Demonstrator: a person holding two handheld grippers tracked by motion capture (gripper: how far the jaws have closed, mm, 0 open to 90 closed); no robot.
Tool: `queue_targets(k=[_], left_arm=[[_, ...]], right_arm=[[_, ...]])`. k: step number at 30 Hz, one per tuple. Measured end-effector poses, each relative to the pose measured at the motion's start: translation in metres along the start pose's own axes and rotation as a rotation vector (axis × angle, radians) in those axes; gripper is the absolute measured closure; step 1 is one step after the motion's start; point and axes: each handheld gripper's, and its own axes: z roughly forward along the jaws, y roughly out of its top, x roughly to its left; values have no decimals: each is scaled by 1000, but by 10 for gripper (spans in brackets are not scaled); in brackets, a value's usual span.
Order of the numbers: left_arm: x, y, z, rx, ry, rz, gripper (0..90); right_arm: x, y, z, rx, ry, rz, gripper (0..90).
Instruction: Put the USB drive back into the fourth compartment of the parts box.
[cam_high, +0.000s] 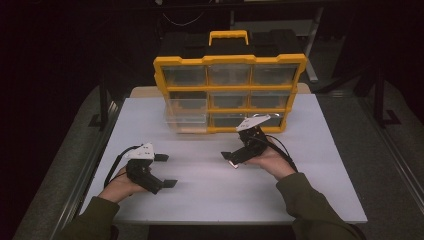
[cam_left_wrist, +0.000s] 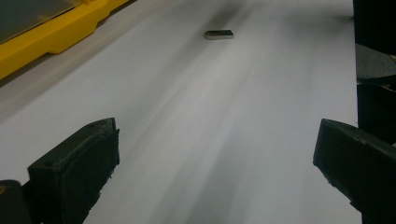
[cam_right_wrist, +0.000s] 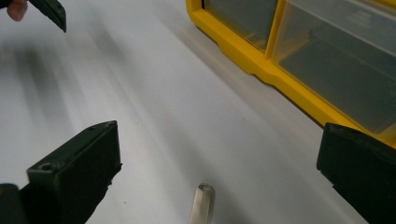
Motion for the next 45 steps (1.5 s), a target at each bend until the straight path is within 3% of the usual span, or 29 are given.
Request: queue_targets(k=[29, 45], left_arm=[[0, 0, 0, -1, 0, 3, 0], [-1, -1, 0, 6, -6, 11, 0]], right_arm=[[3, -12, 15, 82, -8, -7, 0], [3, -19, 23, 130, -17, -41, 20]])
